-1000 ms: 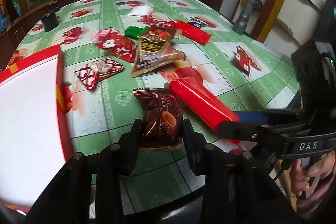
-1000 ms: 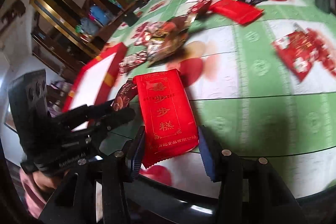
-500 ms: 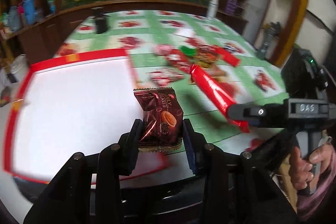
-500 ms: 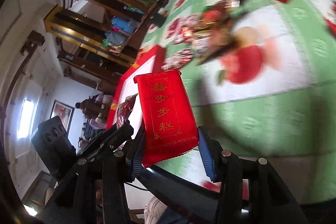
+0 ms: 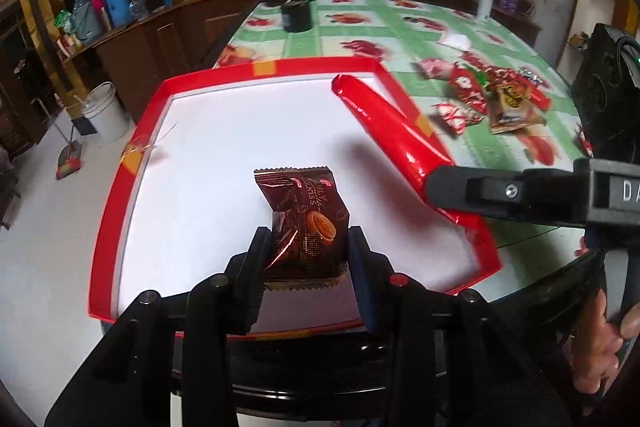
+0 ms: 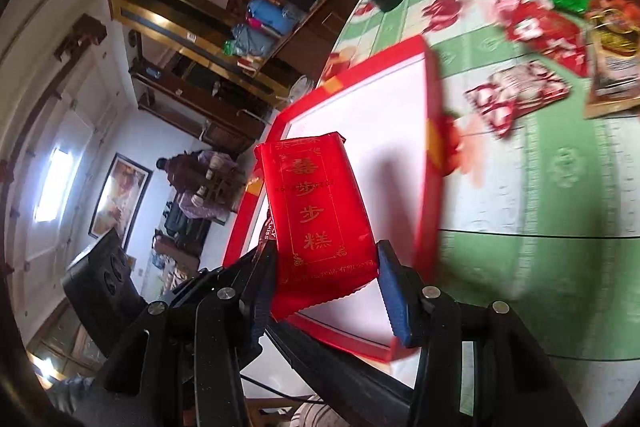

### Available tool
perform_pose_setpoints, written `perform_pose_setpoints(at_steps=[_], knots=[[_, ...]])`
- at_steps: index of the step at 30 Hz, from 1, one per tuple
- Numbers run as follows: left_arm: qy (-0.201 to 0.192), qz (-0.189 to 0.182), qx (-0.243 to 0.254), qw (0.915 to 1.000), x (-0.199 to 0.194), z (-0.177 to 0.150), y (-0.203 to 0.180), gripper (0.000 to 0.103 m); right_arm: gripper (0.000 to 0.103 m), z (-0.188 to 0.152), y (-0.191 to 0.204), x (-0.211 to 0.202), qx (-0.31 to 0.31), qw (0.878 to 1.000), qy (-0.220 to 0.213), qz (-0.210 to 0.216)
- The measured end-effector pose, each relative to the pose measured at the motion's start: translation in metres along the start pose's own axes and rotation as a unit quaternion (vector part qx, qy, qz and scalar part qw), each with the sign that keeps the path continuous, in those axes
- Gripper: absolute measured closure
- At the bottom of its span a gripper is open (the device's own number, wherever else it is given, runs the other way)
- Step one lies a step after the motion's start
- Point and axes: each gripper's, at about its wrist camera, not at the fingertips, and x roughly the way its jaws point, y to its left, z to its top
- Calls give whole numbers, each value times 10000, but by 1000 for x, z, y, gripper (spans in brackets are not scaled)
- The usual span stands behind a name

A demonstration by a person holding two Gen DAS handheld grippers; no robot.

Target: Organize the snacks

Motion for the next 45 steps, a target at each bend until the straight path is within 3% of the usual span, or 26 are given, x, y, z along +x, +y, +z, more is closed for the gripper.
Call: perform_pose_setpoints(at_steps=[6, 9, 15, 17, 20, 23, 25, 28, 32, 39, 42, 45], knots=[[71, 341, -95, 9993, 6, -6, 12, 66, 51, -7, 6, 4, -108, 9999, 33, 109], [162, 539, -216, 9982, 7, -8, 17, 57, 50, -6, 11, -3, -248, 9996, -56, 159], [-233, 574, -76, 9981, -12, -5, 6, 32, 44, -9, -24, -64, -256, 9960, -839, -187], [-378, 608, 55, 9974, -17, -3, -6, 31, 44, -8, -48, -92, 0, 9930, -1122, -355], [-525, 506, 210, 9971, -25, -1, -24, 31, 43, -11, -84, -145, 277, 9827, -1688, -714], [-608, 283, 351, 9971, -32, 2, -45, 30, 42, -17, -125, -200, 698, 9667, -2250, -996], [-648, 120, 460, 9968, -35, 3, -59, 21, 42, -22, -150, -236, 942, 9539, -2582, -1206], [-624, -115, 675, 9957, -34, 2, -78, 20, 38, -27, -183, -277, 1318, 9348, -2900, -1568], [-443, -153, 914, 9947, -27, 1, -101, 20, 38, -23, -218, -297, 1890, 9191, -2937, -1825], [-302, -178, 945, 9949, -24, 0, -108, 20, 39, 18, -223, -268, 2154, 9160, -2502, -2281], [-297, -167, 1034, 9941, -25, 5, -106, 20, 39, 33, -217, -254, 2011, 9118, -2333, -2717], [-333, -123, 1132, 9929, -24, 14, -107, 20, 39, 50, -205, -240, 1618, 8984, -2040, -3538]])
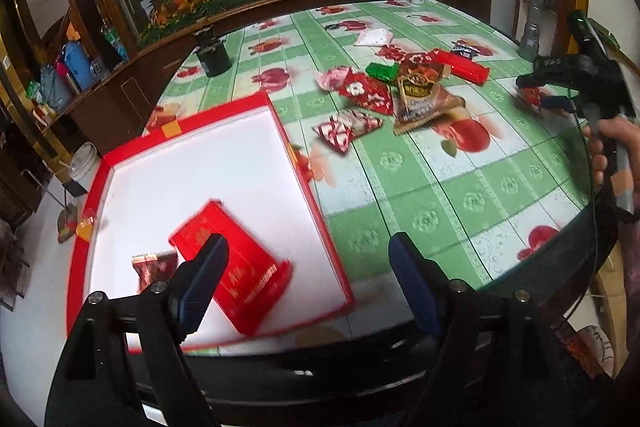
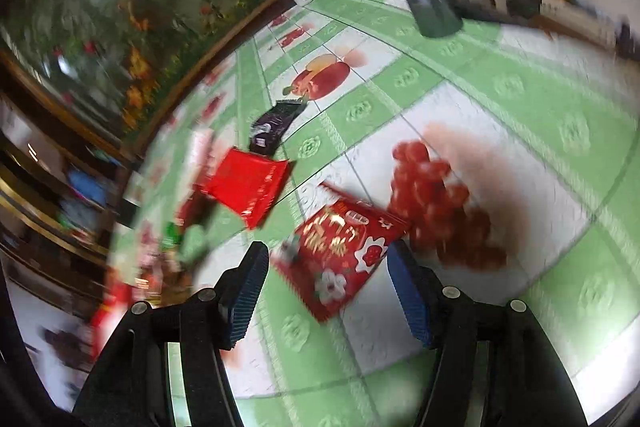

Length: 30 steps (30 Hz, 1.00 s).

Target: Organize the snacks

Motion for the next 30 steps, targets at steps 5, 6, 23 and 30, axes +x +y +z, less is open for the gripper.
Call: perform_pose_setpoints(at_steps=[5, 6, 23, 30], knots=[[-181, 66, 503, 9985, 10, 30, -3, 20, 38, 10, 16, 17, -362, 9936, -224, -1050], [-199, 33, 635, 9978, 15, 39, -4, 20, 37, 13, 19, 21, -428, 9912, -265, -1226], [827, -522, 1258, 9872, 136, 103, -41, 22, 72, 27, 12, 31, -788, 9816, -644, -1614], [932, -978, 630, 9888, 137, 98, -28, 75, 77, 28, 10, 30, -722, 9825, -661, -1584]])
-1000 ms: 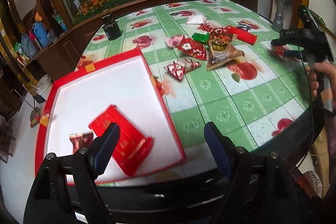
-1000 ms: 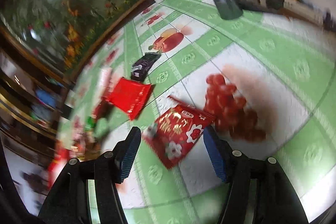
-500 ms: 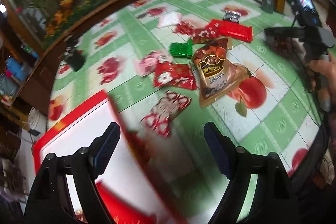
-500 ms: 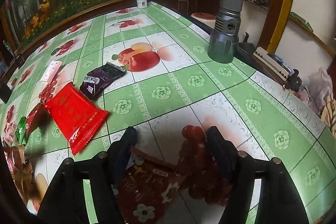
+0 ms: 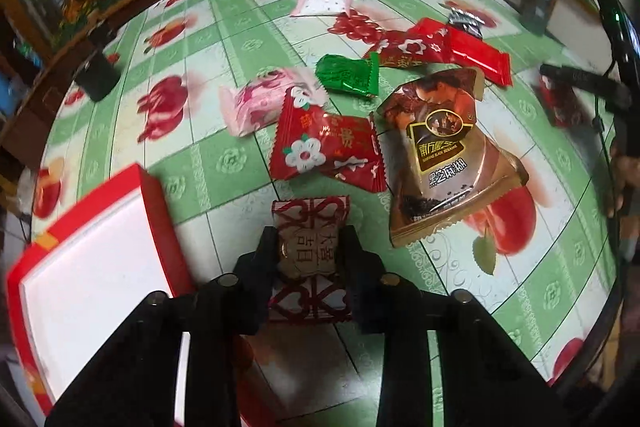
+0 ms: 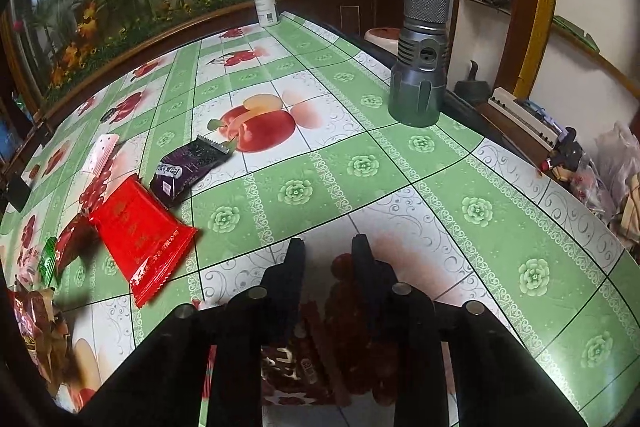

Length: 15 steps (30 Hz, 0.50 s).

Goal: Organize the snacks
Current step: 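Carry both packets into the red-rimmed white tray and release them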

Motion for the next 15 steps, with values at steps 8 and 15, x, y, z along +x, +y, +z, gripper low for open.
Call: perform_pose_setpoints(at_steps=[8, 15], knots=[[-100, -404, -96, 9991, -21, -32, -24, 76, 93, -4, -1, -3, -590, 9981, 37, 184], [-235, -1047, -378, 9935, -43, -64, -55, 76, 101, -7, -53, -5, 268, 9837, 556, 1686]])
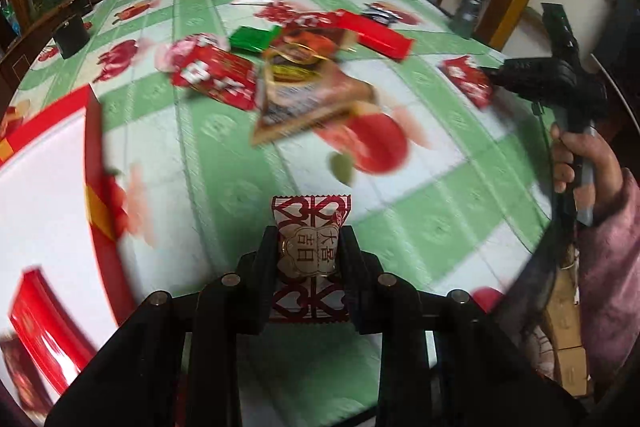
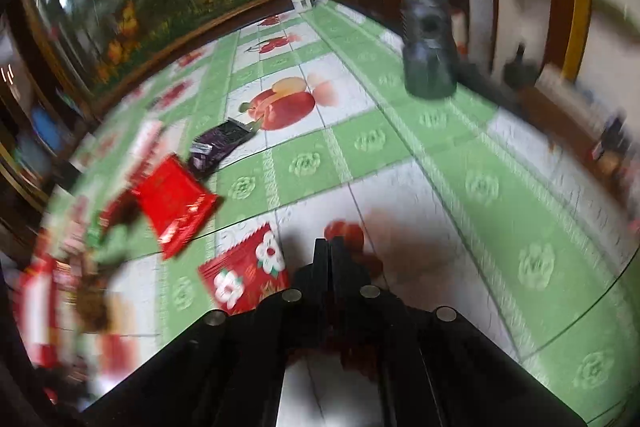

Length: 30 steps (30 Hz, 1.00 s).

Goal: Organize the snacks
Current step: 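Carry both packets into the red-rimmed white tray and release them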

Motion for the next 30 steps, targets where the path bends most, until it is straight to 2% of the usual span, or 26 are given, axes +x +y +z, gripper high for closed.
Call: perform_pose_setpoints(at_steps=[2, 7, 12, 16, 18, 19, 20, 21, 22, 23, 24, 28, 30], knots=[[-29, -168, -26, 9999, -3, -8, -10, 76, 101, -3, -8, -3, 252, 9993, 69, 260], [-122, -241, -57, 9996, -8, -16, -20, 76, 102, -6, -15, 0, 608, 9944, 217, 832], [-247, -283, -286, 9989, -16, -23, -11, 77, 102, -11, -14, -3, 952, 9812, 105, 1673], [-372, -336, -463, 9977, -23, -26, -2, 77, 102, -17, -4, -1, 997, 9773, 311, 1845], [-370, -276, -480, 9978, -23, -27, -1, 77, 101, -18, 6, -7, 753, 9863, 218, 1449], [-370, -237, -479, 9979, -23, -27, 0, 77, 95, -18, 12, -14, 505, 9926, 17, 1102], [-365, -242, -487, 9979, -22, -27, 1, 77, 94, -17, 20, -20, 248, 9957, -201, 871], [-352, -260, -504, 9978, -20, -28, 1, 77, 90, -16, 27, -23, 39, 9964, -248, 805], [-342, -257, -509, 9978, -20, -29, 2, 77, 65, -15, 31, -22, -38, 9966, -160, 812], [-305, -231, -509, 9980, -17, -29, 2, 77, 33, -14, 37, -19, -127, 9965, -20, 828], [-344, -222, -493, 9979, -16, -29, 1, 77, 24, -15, 42, -18, -258, 9967, 55, 772], [-334, -233, -451, 9982, -16, -29, 0, 77, 22, -22, 72, -11, -1140, 9931, -22, 259], [-333, -237, -431, 9982, -16, -29, 0, 77, 24, -27, 86, -2, -1491, 9887, 140, -45]])
